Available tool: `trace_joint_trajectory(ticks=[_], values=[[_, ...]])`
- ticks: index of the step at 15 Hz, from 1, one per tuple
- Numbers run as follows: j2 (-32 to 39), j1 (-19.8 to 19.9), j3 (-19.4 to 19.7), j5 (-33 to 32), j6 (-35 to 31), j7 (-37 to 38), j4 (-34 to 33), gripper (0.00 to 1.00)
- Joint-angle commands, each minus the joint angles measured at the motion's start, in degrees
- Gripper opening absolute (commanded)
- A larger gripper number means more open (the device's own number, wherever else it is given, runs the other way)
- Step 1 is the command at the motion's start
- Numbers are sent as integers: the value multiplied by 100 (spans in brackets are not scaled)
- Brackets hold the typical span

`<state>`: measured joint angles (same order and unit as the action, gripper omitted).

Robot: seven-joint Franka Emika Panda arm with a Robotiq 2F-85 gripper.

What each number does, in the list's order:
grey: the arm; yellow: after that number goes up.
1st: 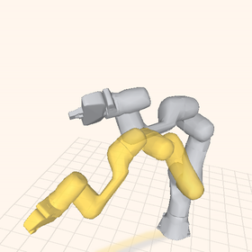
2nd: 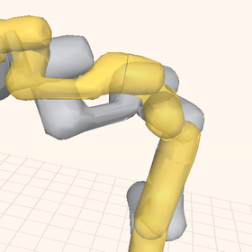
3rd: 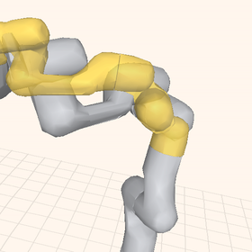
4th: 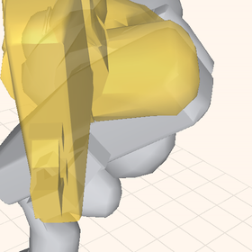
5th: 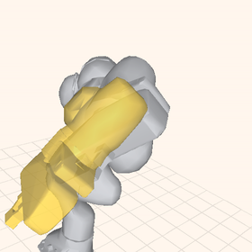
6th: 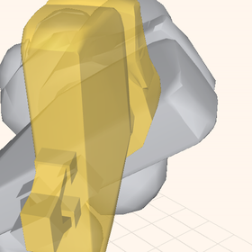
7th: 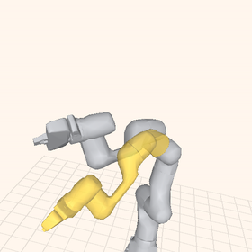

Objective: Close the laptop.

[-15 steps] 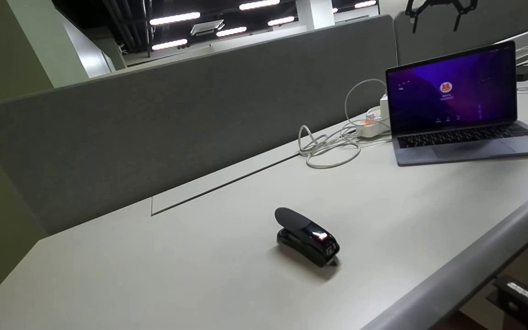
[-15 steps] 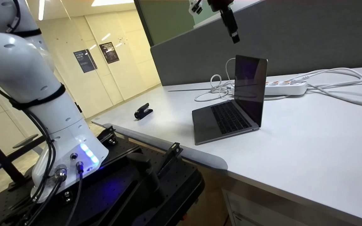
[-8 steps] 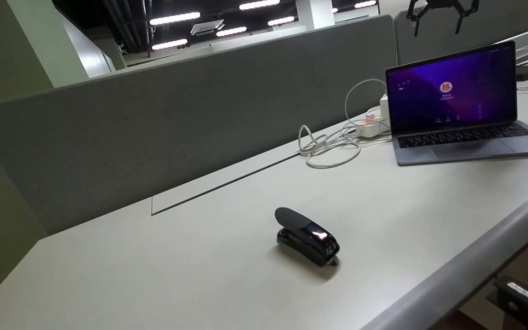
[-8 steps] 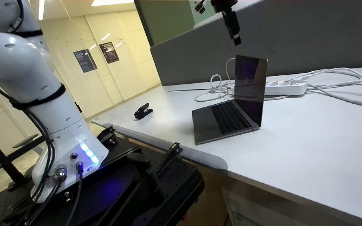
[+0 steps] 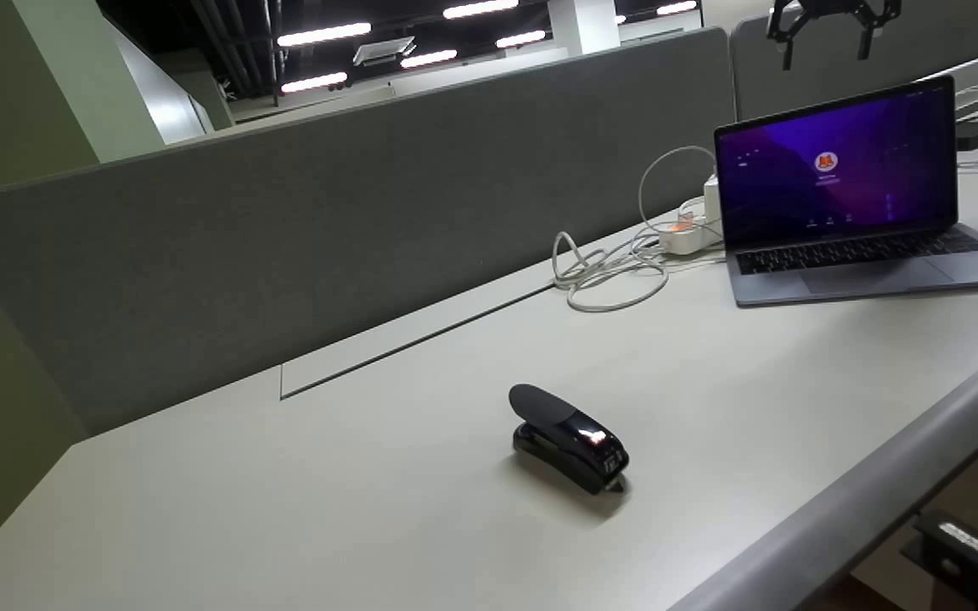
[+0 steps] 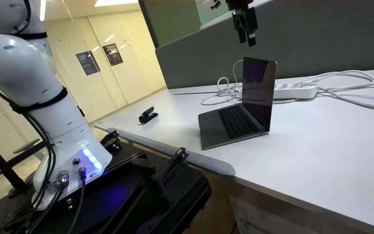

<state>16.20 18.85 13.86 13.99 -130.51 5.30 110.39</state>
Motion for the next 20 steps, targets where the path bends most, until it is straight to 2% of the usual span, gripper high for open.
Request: trace_joint_trajectory(ticks=[1, 12, 20], values=[[466, 45, 106, -254, 90, -37, -705, 100], [1427, 108, -154, -163, -273, -138, -1485, 100], [1467, 115, -404, -83, -231, -433, -1270, 100]])
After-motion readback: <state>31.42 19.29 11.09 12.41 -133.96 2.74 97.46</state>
